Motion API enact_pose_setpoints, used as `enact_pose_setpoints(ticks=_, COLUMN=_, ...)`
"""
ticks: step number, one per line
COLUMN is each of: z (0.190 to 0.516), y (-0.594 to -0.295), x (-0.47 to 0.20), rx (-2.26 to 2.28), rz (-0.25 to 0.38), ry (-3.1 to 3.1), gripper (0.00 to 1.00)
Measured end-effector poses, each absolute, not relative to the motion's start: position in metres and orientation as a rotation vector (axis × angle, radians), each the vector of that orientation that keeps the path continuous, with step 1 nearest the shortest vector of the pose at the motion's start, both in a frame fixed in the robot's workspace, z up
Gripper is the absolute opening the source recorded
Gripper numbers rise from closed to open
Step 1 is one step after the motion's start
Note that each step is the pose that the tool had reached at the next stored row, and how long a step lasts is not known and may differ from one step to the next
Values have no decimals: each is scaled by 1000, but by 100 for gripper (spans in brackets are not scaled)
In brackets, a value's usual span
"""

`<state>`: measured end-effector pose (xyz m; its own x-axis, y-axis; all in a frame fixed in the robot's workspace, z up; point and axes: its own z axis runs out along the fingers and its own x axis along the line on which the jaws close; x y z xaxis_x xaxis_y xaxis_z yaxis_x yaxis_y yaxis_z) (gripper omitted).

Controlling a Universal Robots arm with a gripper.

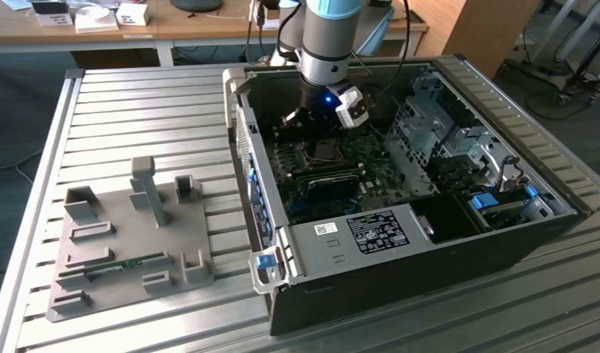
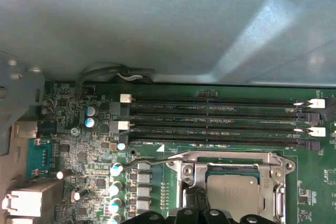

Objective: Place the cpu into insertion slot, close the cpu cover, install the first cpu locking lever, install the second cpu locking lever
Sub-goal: 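Close the cpu cover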

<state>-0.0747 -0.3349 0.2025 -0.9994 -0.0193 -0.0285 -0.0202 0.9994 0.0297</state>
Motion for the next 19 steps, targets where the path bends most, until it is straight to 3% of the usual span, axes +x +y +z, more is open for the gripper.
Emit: enact_pose_setpoints(ticks=19, z=197, y=-335, x=-75, rx=-31, rz=46, ry=3113, gripper=10)
